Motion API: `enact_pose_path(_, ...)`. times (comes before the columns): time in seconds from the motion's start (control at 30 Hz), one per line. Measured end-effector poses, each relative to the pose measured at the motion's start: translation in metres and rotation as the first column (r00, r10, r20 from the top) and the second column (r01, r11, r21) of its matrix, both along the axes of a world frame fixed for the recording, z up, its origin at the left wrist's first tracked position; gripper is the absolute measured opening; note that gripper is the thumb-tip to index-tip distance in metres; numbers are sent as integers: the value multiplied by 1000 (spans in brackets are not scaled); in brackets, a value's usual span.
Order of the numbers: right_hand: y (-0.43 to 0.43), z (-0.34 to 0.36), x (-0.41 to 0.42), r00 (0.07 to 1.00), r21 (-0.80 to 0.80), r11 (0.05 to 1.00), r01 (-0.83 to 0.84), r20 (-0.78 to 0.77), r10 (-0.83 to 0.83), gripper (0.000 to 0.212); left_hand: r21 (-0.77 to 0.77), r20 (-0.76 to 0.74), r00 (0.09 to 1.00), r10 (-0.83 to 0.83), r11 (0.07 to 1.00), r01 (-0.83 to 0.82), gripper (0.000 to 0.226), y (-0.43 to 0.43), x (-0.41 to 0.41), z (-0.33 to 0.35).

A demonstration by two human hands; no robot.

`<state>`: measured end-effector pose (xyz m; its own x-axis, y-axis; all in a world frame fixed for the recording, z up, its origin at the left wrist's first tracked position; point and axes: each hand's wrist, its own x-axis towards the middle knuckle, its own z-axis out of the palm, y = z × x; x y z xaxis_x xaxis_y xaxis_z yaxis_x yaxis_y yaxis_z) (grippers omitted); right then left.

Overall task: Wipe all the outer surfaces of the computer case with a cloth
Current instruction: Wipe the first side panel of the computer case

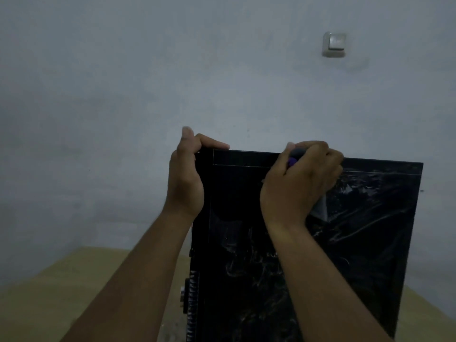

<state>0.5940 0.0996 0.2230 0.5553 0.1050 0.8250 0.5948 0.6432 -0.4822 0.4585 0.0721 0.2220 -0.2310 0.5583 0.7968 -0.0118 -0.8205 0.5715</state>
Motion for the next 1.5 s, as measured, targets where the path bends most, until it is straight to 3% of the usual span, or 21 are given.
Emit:
enact_pose_path(0.07, -8, 4, -21, 995, 6, 999, 43, 95, -43, 12, 6, 7, 1000, -1, 1000, 1, 76, 2, 0, 0)
enact_pose_path(0.13, -15, 0, -44, 950, 61, 995, 81, 296, -96, 13, 19, 5, 999, -31, 999, 31, 74, 3, 0, 1)
enact_pose_path(0.27, -16, -2, -40, 778, 215, 974, -76, 624, -77, 16, 32, -64, 994, -90, 995, 92, 69, 0, -6, 2)
enact_pose_path(0.33, -8, 0, -12, 635, 242, 956, -163, 767, -86, 16, 77, -172, 972, 157, 986, -146, 66, -3, -6, 4)
enact_pose_path(0.4, 0, 3, 11, 566, 238, 953, -187, 819, -94, 17, 169, -255, 848, 465, 885, -434, 65, -5, -2, 7)
enact_pose_path(0.5, 12, 6, 32, 699, 234, 959, -160, 713, -57, 16, 313, -358, 649, 671, 741, -594, 61, -8, 9, 11)
enact_pose_path(0.6, 23, 4, 49, 904, 197, 975, -102, 427, 9, 17, 379, -472, 458, 754, 642, -667, 61, -12, 16, 14)
enact_pose_path(0.67, 24, 4, 50, 987, 149, 987, -66, 153, 43, 16, 375, -499, 429, 753, 634, -677, 56, -21, 23, 18)
enact_pose_path(0.73, 20, 5, 39, 997, 104, 993, -49, -49, 54, 15, 341, -541, 408, 736, 635, -693, 63, -31, 35, 31)
enact_pose_path(0.8, 17, 5, 31, 997, 92, 995, -33, -71, 39, 13, 209, -643, 414, 644, 668, -714, 78, -35, 53, 47)
enact_pose_path(0.9, 22, -8, 41, 951, 155, 985, -80, 309, 29, 13, -3, -725, 551, 413, 798, -603, 94, -29, 88, 60)
enact_pose_path(0.97, 26, -20, 61, 782, 199, 970, -140, 623, -15, 20, -54, -719, 613, 328, 853, -519, 99, -24, 109, 60)
enact_pose_path(1.03, 33, -26, 90, 576, 245, 961, -125, 807, -131, 24, -21, -711, 614, 342, 863, -505, 101, -17, 123, 54)
enact_pose_path(1.1, 42, -25, 122, 491, 248, 965, -88, 853, -175, 24, 124, -692, 555, 463, 833, -540, 100, -7, 130, 44)
enact_pose_path(1.13, 46, -22, 133, 523, 231, 970, -71, 837, -161, 22, 228, -662, 515, 545, 801, -554, 98, -3, 130, 37)
enact_pose_path(1.2, 54, -16, 147, 710, 191, 981, -21, 694, -119, 18, 396, -570, 455, 684, 714, -577, 77, 6, 129, 25)
enact_pose_path(1.27, 56, -5, 143, 931, 118, 993, 5, 362, -47, 15, 439, -509, 449, 735, 670, -599, 63, 12, 128, 20)
enact_pose_path(1.33, 53, 6, 127, 1000, 25, 999, -22, 1, 22, 14, 447, -494, 440, 750, 653, -611, 72, 15, 130, 19)
enact_pose_path(1.37, 49, 10, 115, 996, 8, 1000, -26, -85, 27, 14, 462, -491, 417, 765, 635, -619, 82, 17, 128, 19)
enact_pose_path(1.43, 44, 9, 94, 1000, 45, 999, 4, -12, -4, 14, 505, -489, 373, 789, 604, -616, 89, 21, 125, 18)
enact_pose_path(1.5, 35, 0, 77, 969, 115, 993, -5, 245, -24, 22, 540, -471, 374, 799, 596, -594, 77, 22, 117, 17)
